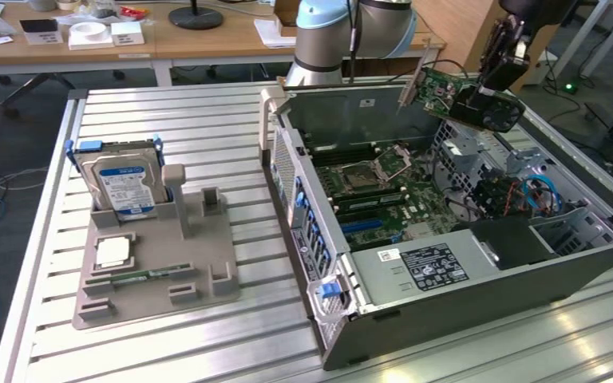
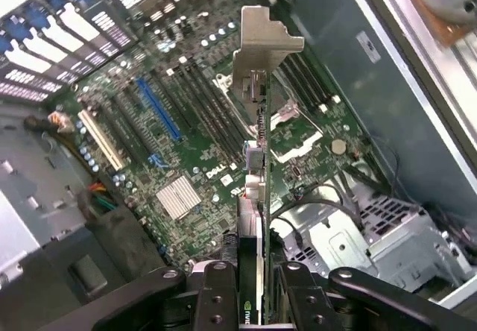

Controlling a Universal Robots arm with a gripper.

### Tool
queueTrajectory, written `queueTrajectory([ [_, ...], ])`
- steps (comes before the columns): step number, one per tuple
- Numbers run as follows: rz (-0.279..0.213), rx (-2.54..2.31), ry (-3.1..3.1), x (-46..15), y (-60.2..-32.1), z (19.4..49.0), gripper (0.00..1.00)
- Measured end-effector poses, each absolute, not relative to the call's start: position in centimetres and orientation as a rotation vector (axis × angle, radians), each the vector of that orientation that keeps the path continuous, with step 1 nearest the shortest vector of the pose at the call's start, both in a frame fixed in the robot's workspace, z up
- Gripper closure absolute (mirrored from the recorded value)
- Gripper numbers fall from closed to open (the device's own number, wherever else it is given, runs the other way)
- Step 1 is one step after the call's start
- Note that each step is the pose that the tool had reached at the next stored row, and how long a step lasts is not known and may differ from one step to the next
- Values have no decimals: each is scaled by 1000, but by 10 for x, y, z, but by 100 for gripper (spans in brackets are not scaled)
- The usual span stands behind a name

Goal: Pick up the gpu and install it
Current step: 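Insert the gpu into the slot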

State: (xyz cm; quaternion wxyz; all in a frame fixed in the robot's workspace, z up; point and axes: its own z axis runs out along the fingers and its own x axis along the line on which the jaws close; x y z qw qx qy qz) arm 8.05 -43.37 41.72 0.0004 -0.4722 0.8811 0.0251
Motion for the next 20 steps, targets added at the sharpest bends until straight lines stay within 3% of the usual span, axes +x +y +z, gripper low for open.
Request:
queueTrajectory([
  [20, 78, -1940, 2479, 80, -434, 417, 74],
])
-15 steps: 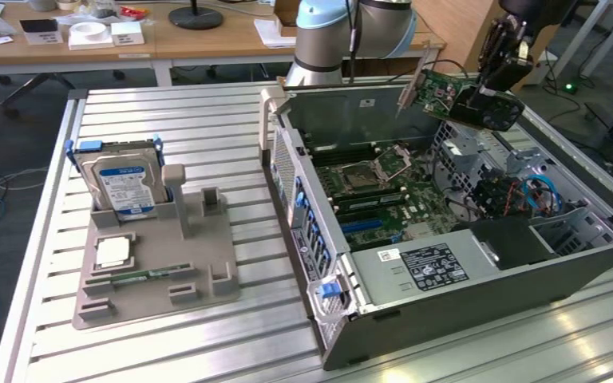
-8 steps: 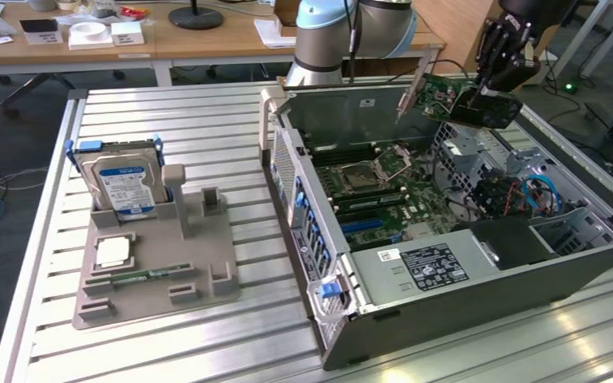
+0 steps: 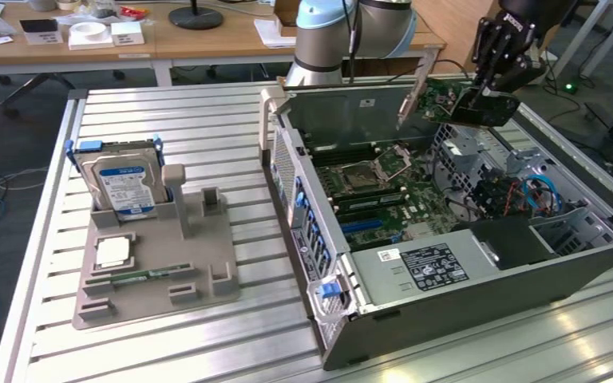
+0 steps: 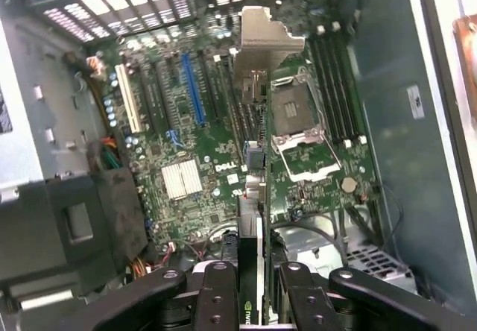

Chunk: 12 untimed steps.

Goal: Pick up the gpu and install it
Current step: 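Insert the gpu into the slot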

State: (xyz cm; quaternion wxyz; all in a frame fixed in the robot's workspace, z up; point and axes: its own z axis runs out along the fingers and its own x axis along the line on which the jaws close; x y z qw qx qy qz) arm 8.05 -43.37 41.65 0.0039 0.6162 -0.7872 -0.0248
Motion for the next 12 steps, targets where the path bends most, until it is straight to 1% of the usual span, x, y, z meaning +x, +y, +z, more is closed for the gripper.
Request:
queueTrajectory([
  [12, -76, 2159, -2263, 80, -434, 416, 74],
])
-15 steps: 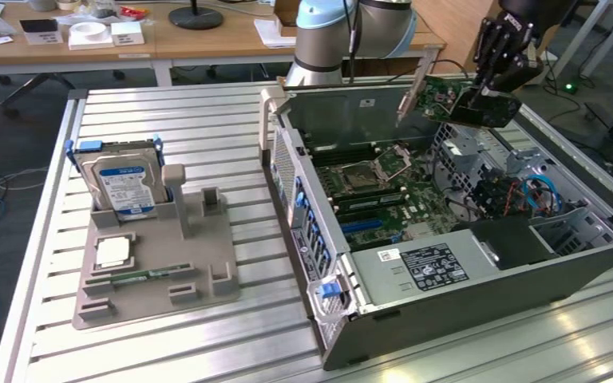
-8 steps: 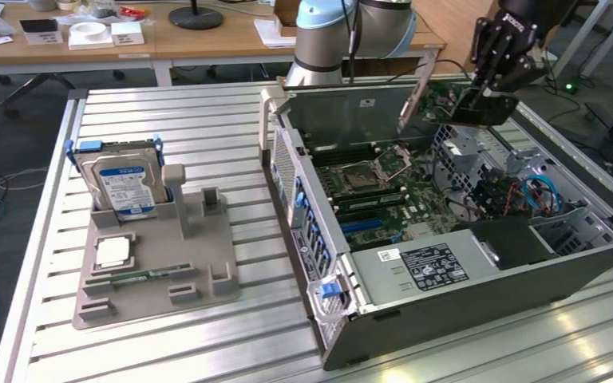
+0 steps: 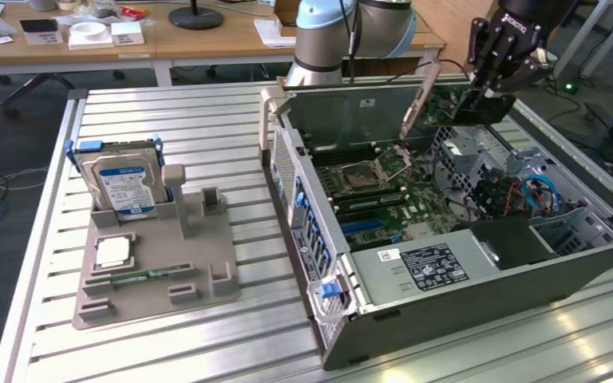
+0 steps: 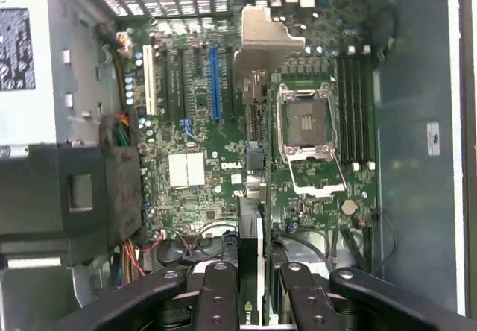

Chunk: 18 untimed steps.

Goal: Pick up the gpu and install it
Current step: 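Insert the gpu into the slot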

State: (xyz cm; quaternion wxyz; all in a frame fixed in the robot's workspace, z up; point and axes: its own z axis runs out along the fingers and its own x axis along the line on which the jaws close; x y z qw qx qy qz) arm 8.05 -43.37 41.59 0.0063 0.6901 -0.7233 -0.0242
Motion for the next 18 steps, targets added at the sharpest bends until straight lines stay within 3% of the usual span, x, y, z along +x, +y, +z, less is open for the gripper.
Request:
queueTrajectory([
  [10, -71, 2177, -2259, 79, -434, 415, 74],
  [18, -39, 2208, -2284, 71, -434, 409, 74],
])
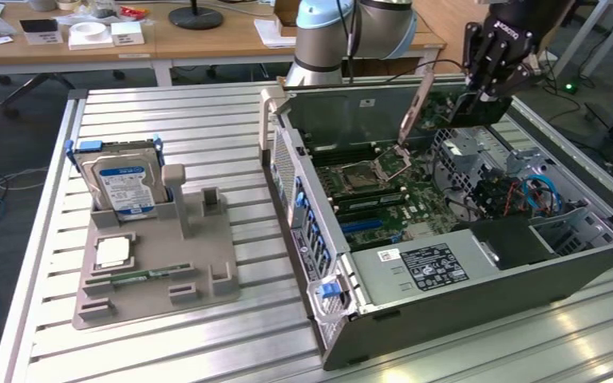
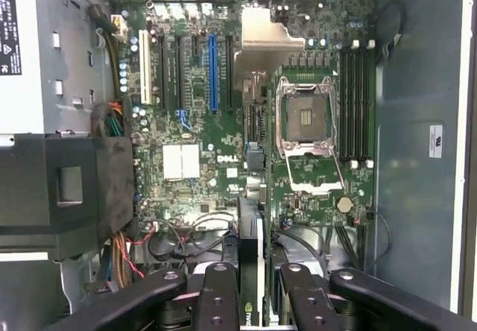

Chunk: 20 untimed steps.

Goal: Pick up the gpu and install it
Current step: 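Insert the gpu into the slot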

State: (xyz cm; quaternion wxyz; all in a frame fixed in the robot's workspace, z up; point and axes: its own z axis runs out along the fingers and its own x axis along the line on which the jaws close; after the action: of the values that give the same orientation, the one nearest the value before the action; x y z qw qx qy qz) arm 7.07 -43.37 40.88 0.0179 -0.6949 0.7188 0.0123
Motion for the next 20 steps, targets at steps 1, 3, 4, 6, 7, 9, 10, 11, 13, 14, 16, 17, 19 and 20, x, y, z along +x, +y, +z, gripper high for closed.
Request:
queueTrajectory([
  [1, 36, -2158, 2232, 70, -434, 409, 74],
  [3, 36, -2158, 2231, 70, -434, 409, 74],
  [4, 36, -2158, 2231, 70, -434, 409, 74],
  [6, 36, -2158, 2231, 70, -434, 409, 74],
  [7, 36, -2158, 2231, 70, -434, 409, 74],
  [9, 36, -2158, 2231, 70, -434, 409, 74],
  [10, 36, -2158, 2231, 70, -434, 409, 74],
  [11, 36, -2158, 2231, 70, -434, 409, 74],
  [13, 36, -2157, 2231, 70, -434, 408, 74],
  [14, 36, -2157, 2231, 68, -434, 408, 74],
  [16, 36, -2158, 2231, 63, -434, 408, 74],
  [17, 36, -2157, 2231, 60, -434, 408, 74],
  [19, 36, -2158, 2231, 55, -434, 408, 74],
  [20, 36, -2158, 2231, 53, -434, 408, 74],
])
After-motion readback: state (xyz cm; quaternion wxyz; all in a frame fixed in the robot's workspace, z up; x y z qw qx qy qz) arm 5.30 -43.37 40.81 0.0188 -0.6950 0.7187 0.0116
